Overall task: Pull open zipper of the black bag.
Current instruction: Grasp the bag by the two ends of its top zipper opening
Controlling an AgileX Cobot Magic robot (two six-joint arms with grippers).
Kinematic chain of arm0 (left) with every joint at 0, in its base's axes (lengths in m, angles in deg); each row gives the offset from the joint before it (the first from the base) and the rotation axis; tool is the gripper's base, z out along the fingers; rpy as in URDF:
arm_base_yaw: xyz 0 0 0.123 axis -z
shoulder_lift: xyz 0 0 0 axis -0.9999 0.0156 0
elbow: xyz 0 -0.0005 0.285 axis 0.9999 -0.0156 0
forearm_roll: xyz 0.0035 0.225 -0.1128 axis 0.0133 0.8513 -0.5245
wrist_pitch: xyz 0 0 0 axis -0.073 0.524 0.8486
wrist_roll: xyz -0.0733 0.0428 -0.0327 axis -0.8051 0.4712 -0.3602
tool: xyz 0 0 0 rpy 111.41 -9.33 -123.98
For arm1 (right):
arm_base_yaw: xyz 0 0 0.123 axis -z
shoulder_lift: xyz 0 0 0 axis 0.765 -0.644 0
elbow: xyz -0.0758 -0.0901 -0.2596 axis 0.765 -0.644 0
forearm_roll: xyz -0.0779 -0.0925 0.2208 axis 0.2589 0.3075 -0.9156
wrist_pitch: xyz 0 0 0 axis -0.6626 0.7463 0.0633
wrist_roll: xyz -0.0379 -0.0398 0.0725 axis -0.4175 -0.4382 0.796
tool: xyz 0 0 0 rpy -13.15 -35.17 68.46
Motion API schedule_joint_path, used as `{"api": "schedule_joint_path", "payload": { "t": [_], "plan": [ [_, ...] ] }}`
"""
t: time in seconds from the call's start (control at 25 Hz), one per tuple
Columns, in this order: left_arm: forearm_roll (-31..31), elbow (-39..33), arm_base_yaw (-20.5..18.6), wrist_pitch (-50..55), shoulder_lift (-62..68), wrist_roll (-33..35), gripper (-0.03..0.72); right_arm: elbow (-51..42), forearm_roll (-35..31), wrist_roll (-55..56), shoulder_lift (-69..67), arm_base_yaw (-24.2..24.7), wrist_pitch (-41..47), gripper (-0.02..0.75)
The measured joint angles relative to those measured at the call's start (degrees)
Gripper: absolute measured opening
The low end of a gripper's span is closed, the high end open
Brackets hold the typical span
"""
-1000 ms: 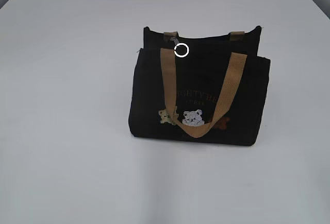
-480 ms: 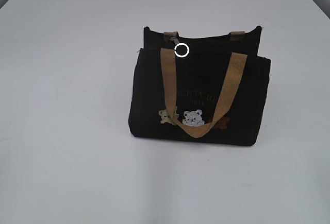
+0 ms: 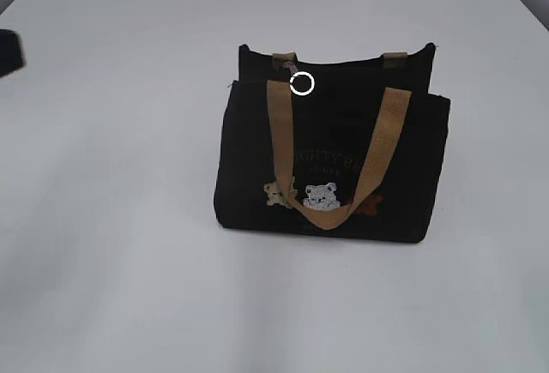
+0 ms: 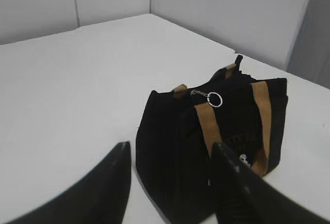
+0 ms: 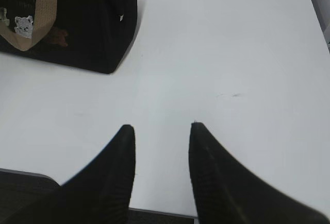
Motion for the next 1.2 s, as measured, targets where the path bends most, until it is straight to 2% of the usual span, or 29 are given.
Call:
{"api": "schedule_joint_path", "payload": {
  "t": [0.04, 0.12, 0.2, 0.28, 0.44, 0.68, 0.88, 1.2],
  "plan": [
    [-5.73, 0.06, 0.0, 0.7, 6.33, 7.71, 0.386, 0.0, 0.0, 0.0, 0.0, 0.0, 0.0, 0.283],
    [-12.06, 0.6, 0.0, 4.63, 15.3, 21.65, 0.396, 0.0, 0.0, 0.0, 0.0, 0.0, 0.0, 0.283],
    [-14.93, 2.32, 0.38, 9.86, 23.71, 29.06, 0.401, 0.0, -0.07, 0.0, 0.0, 0.0, 0.0, 0.283],
    [-16.0, 4.24, 1.51, 10.92, 29.91, 33.5, 0.402, 0.0, -0.02, 0.0, 0.0, 0.0, 0.0, 0.283],
    [-16.59, 8.45, 5.68, 9.07, 38.78, 37.24, 0.421, 0.0, -0.02, 0.0, 0.0, 0.0, 0.0, 0.283],
    [-16.69, 13.51, 12.65, 3.79, 47.48, 38.74, 0.518, 0.0, -0.07, 0.0, 0.0, 0.0, 0.0, 0.283],
    [-16.74, 17.73, 14.4, 2.96, 54.08, 38.75, 0.531, 0.0, -0.45, 0.0, 0.0, 0.0, 0.0, 0.283],
    [-16.85, 24.42, 17.52, 4.68, 61.61, 38.75, 0.508, 0.0, -6.06, -1.95, -0.15, 0.0, 0.0, 0.283]
  ]
}}
